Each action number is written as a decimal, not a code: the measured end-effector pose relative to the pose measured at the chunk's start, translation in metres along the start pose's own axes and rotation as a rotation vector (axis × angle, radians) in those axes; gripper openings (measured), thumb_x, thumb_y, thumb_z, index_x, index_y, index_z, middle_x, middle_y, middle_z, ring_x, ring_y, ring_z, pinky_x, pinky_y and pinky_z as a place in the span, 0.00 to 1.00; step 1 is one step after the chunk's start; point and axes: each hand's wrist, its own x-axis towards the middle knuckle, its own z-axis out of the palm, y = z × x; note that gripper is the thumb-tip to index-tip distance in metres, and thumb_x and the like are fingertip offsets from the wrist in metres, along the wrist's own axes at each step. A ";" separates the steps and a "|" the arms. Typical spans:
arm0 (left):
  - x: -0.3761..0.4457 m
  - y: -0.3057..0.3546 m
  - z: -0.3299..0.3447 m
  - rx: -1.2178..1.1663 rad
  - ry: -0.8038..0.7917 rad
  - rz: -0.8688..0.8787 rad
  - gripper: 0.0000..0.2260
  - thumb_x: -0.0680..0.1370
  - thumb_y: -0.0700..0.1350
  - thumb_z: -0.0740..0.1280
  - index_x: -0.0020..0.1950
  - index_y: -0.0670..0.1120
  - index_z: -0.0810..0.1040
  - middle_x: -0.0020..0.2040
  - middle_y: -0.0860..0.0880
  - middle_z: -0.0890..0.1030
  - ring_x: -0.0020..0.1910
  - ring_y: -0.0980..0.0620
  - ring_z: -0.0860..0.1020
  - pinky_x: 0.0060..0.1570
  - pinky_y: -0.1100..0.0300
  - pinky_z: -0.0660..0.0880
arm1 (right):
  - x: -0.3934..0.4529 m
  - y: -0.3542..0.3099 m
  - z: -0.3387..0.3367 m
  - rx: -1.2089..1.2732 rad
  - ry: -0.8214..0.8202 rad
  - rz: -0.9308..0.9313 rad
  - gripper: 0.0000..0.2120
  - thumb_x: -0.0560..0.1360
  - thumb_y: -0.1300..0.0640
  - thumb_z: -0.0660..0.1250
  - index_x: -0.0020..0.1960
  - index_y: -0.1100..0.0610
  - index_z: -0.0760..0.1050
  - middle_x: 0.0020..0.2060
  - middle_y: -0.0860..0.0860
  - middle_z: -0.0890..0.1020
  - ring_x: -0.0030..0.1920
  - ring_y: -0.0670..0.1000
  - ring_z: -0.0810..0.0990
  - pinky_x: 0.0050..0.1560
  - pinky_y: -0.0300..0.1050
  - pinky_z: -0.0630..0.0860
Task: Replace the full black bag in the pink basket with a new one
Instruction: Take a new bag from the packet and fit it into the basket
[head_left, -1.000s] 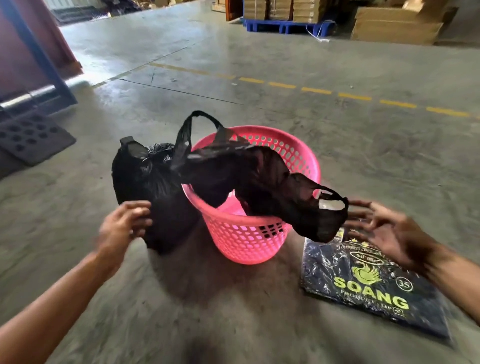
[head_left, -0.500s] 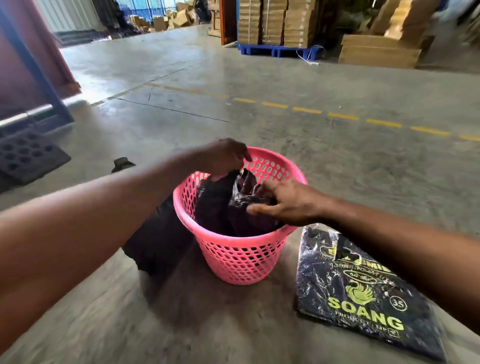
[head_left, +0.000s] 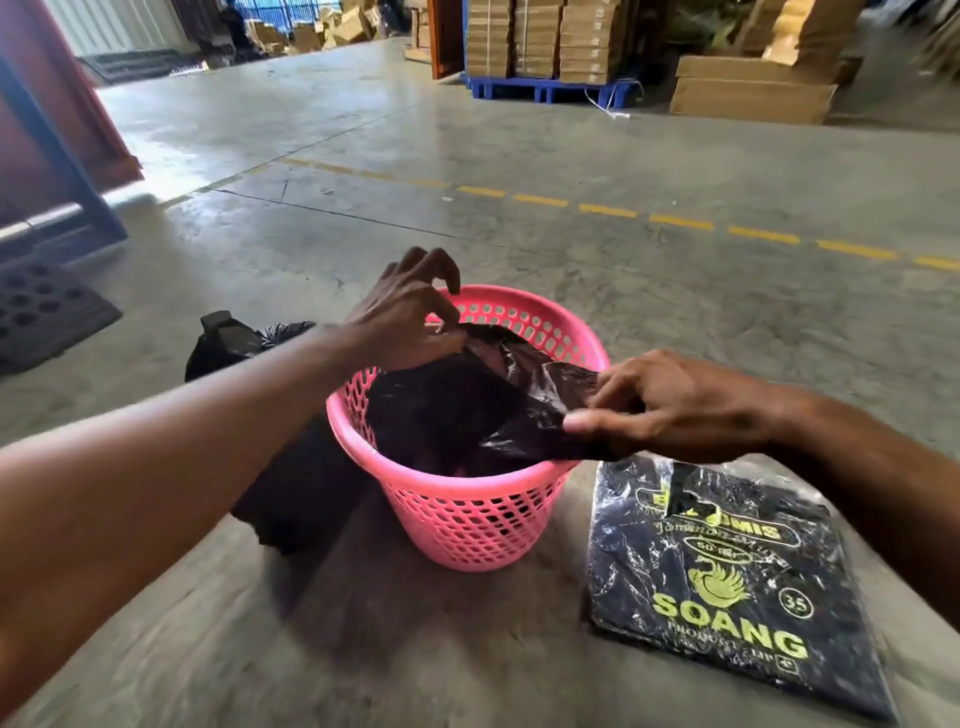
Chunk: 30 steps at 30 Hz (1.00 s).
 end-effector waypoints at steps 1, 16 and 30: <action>-0.001 -0.001 -0.007 -0.055 -0.081 0.010 0.09 0.71 0.55 0.71 0.36 0.52 0.85 0.55 0.49 0.79 0.56 0.47 0.75 0.57 0.49 0.73 | -0.003 0.004 -0.003 0.051 0.005 0.065 0.33 0.77 0.31 0.58 0.35 0.60 0.78 0.31 0.54 0.81 0.33 0.54 0.80 0.38 0.50 0.77; -0.046 0.048 -0.016 0.437 -0.357 -0.057 0.27 0.64 0.71 0.59 0.55 0.58 0.80 0.52 0.51 0.77 0.55 0.46 0.79 0.52 0.51 0.68 | -0.020 -0.018 -0.020 -0.536 -0.133 0.370 0.26 0.58 0.30 0.77 0.37 0.45 0.66 0.34 0.40 0.73 0.44 0.50 0.76 0.44 0.46 0.77; -0.079 0.030 -0.041 0.171 -0.330 0.059 0.25 0.72 0.52 0.61 0.70 0.57 0.69 0.72 0.45 0.65 0.69 0.41 0.69 0.67 0.45 0.72 | -0.035 0.010 -0.025 -0.655 -0.107 0.512 0.56 0.55 0.24 0.73 0.74 0.49 0.61 0.62 0.51 0.80 0.58 0.56 0.79 0.50 0.49 0.78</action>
